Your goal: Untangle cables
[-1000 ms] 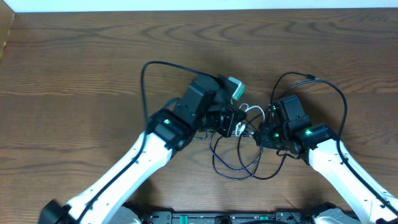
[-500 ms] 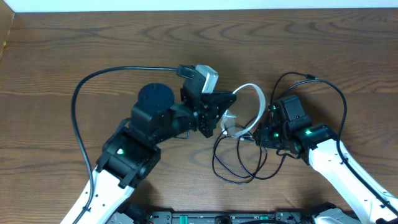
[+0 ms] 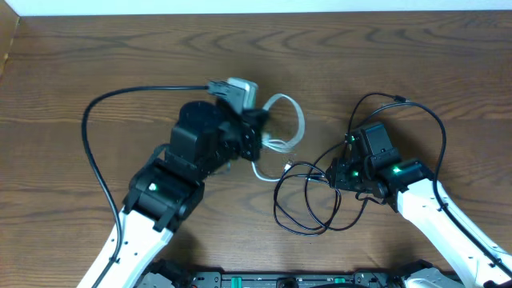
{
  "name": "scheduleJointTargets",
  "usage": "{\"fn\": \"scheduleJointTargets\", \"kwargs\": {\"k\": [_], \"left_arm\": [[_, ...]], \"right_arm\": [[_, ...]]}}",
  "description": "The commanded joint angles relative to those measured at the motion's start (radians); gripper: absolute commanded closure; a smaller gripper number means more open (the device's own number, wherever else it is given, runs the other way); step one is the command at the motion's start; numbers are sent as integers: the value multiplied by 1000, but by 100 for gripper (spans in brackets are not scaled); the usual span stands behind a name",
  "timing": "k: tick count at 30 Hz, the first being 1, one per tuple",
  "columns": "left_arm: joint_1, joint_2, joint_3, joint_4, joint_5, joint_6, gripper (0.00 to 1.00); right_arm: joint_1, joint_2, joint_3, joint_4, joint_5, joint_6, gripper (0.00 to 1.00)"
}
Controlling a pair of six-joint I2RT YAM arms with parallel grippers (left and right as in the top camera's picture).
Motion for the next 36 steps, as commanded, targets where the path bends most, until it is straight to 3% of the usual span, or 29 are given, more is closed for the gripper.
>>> {"fn": "scheduleJointTargets", "kwargs": {"k": [1, 5, 9, 10, 13, 17, 20, 36], "left_arm": [[71, 14, 4, -14, -238, 20, 93], [179, 47, 4, -36, -283, 8, 92], [252, 97, 4, -93, -270, -61, 61], [266, 134, 4, -133, -215, -71, 47], [266, 193, 4, -172, -43, -74, 35], [243, 293, 4, -201, 285, -73, 35], [207, 370, 4, -216, 425, -73, 35], [-32, 691, 4, -218, 421, 40, 35]], "right_arm": [[-2, 1, 0, -2, -6, -11, 54], [-2, 1, 0, -2, -6, -11, 51], [-2, 1, 0, -2, -6, -11, 51], [-2, 1, 0, -2, -6, -11, 50], [-2, 1, 0, -2, -6, -11, 50], [-2, 1, 0, -2, -6, -11, 50], [-2, 1, 0, -2, -6, -11, 50], [-2, 1, 0, -14, 2, -10, 47]]}}
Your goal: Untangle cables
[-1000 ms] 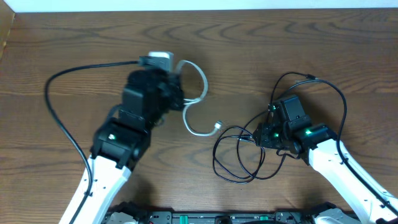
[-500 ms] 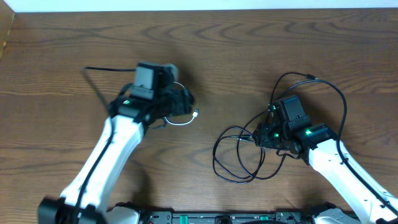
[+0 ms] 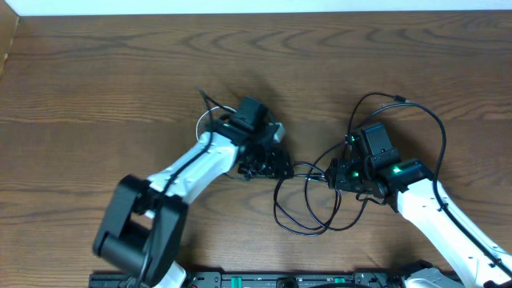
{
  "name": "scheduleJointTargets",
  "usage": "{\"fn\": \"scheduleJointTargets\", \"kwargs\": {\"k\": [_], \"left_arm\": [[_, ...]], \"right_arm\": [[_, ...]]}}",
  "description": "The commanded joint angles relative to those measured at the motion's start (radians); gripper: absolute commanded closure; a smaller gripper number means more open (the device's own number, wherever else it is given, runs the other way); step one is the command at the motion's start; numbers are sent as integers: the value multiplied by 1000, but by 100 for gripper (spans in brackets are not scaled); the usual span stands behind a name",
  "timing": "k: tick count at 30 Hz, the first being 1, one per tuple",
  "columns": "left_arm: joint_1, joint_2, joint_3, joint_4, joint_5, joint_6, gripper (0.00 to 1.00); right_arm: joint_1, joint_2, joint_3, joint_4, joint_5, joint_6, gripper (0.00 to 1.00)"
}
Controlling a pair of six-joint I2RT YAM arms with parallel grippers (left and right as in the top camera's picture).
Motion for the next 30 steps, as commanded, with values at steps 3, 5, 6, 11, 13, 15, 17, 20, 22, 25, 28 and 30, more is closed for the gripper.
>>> {"fn": "scheduleJointTargets", "kwargs": {"k": [3, 5, 6, 11, 13, 15, 17, 20, 22, 25, 28, 30], "left_arm": [[-72, 43, 4, 0, 6, 32, 35], [-103, 43, 4, 16, 5, 32, 35], [-111, 43, 4, 23, -2, 32, 35], [-166, 43, 4, 34, -200, 32, 35], [-182, 43, 4, 34, -295, 32, 35], [-191, 43, 4, 34, -387, 32, 35], [-193, 43, 4, 38, -455, 32, 35], [-191, 43, 4, 58, -471, 37, 35], [-191, 43, 4, 80, -472, 53, 35], [-192, 43, 4, 106, -517, 55, 35], [-192, 43, 4, 109, -561, 55, 35], [-192, 43, 4, 109, -560, 55, 35]], "right_arm": [[-3, 1, 0, -37, 50, 0, 58], [-3, 1, 0, -103, 151, 95, 59], [-3, 1, 0, -117, 172, 110, 59], [-3, 1, 0, -129, 183, 114, 56], [-3, 1, 0, -129, 183, 114, 56], [-3, 1, 0, -129, 181, 114, 55], [-3, 1, 0, -129, 181, 114, 55], [-3, 1, 0, -129, 181, 114, 54], [-3, 1, 0, -129, 181, 114, 55], [-3, 1, 0, -129, 181, 114, 55], [-3, 1, 0, -129, 181, 114, 55], [-3, 1, 0, -128, 181, 114, 54]]}}
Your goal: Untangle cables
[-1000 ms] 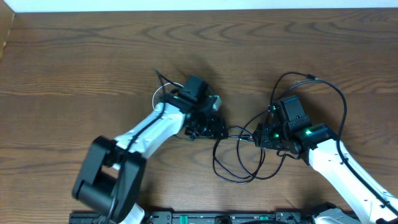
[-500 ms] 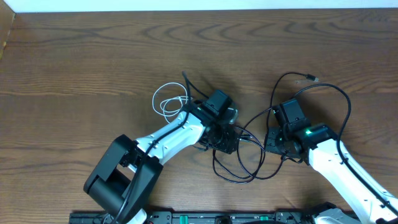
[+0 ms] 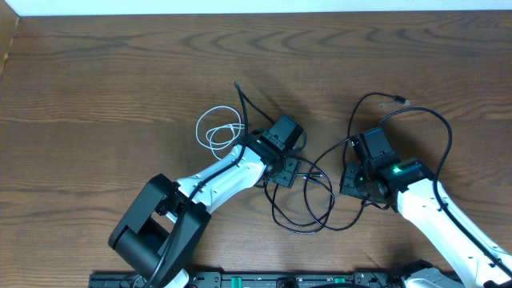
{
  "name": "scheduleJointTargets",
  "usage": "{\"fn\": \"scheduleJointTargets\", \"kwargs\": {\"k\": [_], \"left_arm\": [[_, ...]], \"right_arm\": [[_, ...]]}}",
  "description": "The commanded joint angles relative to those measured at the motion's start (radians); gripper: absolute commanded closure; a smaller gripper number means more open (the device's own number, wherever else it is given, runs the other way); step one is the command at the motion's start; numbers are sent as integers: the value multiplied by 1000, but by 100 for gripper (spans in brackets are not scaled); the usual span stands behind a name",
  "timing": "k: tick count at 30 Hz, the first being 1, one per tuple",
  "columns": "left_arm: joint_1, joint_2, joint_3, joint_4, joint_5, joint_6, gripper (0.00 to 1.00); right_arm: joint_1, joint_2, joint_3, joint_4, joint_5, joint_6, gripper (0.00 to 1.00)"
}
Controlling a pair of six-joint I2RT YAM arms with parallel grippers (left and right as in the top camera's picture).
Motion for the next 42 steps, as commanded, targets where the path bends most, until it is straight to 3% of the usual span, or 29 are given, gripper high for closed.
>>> {"fn": "scheduleJointTargets", "kwargs": {"k": [1, 20, 26, 32, 42], "left_arm": [[0, 6, 4, 0, -57, 14, 35], [0, 10, -85, 32, -57, 14, 36], [0, 6, -85, 38, -56, 14, 92], [1, -78, -43, 16, -53, 14, 93], [67, -431, 26, 26, 13, -39, 93]], "right_arm": [[-3, 0, 0, 0, 16, 14, 54], [-3, 0, 0, -1, 15, 14, 54], [-3, 0, 0, -2, 12, 14, 54], [-3, 0, -1, 0, 11, 14, 50], [-3, 0, 0, 11, 11, 14, 46]]}}
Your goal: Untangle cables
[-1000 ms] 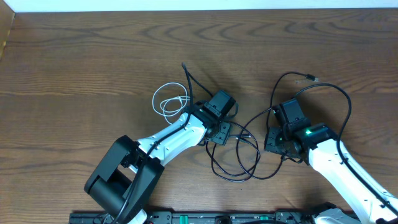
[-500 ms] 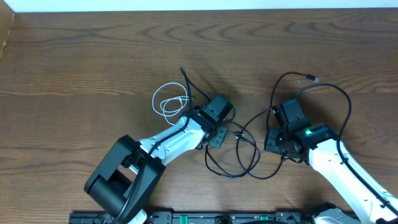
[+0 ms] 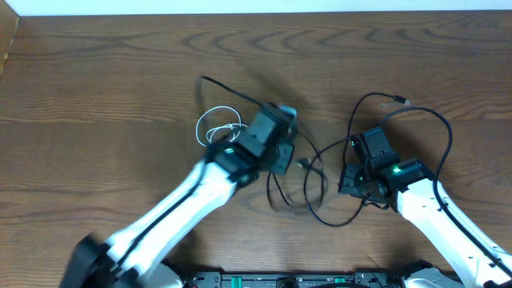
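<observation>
A thin white cable [image 3: 216, 128] lies coiled on the wooden table, apart from the black one. A black cable [image 3: 314, 190] loops between the two arms and runs on in a wide arc to its plug [image 3: 400, 100] at the right. My left gripper [image 3: 288, 160] sits at the left side of the black loops, apparently shut on a strand; its fingers are blurred. My right gripper [image 3: 347, 179] presses down on the black cable's right part, jaws closed on it.
The table top [image 3: 120, 72] stretches bare to the left and back. Another black lead [image 3: 232, 92] trails from the left wrist toward the back. A white wall edge runs along the far side.
The left arm has changed pose, and its wrist is now a little higher and further left. The black loops have drawn narrower and shifted with it. White coil and right gripper stay put.
At first my left gripper held the white cable up, beside the black tangle. Then it was low at the table with the white cable. Later the white coil lay free on the left and the left gripper was at the black loops, which have now shifted.
</observation>
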{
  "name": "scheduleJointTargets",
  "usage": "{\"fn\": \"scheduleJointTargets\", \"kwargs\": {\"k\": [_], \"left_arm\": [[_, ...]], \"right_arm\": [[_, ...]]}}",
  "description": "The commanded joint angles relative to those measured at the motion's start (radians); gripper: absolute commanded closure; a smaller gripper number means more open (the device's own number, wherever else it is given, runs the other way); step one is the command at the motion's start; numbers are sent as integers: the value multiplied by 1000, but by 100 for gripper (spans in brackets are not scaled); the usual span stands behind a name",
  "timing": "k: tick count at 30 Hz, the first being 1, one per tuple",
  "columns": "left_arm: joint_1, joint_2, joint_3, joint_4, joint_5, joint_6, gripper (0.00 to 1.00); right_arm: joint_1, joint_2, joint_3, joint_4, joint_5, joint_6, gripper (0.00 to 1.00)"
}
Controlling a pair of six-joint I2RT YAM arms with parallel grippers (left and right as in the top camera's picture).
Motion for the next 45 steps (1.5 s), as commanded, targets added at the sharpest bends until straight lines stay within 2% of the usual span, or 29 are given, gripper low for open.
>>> {"fn": "scheduleJointTargets", "kwargs": {"k": [1, 4, 13, 19, 24, 26, 30, 31, 32, 36, 37, 38, 40, 41, 42, 45], "left_arm": [[53, -130, 27, 7, 58, -49, 93], [87, -194, 27, 17, 181, -56, 92], [106, -243, 27, 67, 520, -56, 93], [106, -243, 27, 84, 566, -56, 93], [106, -243, 27, 83, 655, -56, 93], [106, -243, 27, 83, 669, -56, 92], [106, -242, 27, 83, 657, -55, 93], [106, -242, 27, 81, 644, -51, 92], [106, -242, 27, 76, 617, -51, 93], [106, -238, 23, 12, 395, -51, 92], [106, -230, 20, -39, 265, -51, 88], [106, -224, 18, -60, 220, -51, 83], [106, -206, 11, -92, 178, -52, 57], [106, -196, 10, -102, 178, -52, 50], [106, -183, 10, -112, 179, -52, 45], [106, -139, 10, -134, 233, -52, 42]], "right_arm": [[-3, 0, -1, 10, 8, 10, 45], [-3, 0, -1, 40, -30, 4, 44], [-2, 0, -1, 268, -370, -212, 39], [-2, 0, 0, 406, -338, -211, 34], [-2, 16, 0, 561, -205, -210, 32], [-2, 24, 0, 603, -206, -207, 40], [-2, 34, -1, 609, -206, -207, 86], [-2, 35, 0, 595, -206, -206, 94], [-2, 35, -1, 578, -207, -206, 99], [-2, 37, 0, 464, -209, -207, 99], [-2, 37, 0, 415, -209, -207, 99], [-2, 37, -1, 396, -209, -206, 99], [-2, 37, -1, 364, -209, -206, 99], [-2, 37, 0, 357, -211, -206, 99], [-2, 37, -1, 349, -223, -193, 99], [-2, 37, -1, 352, -289, -180, 99]]}}
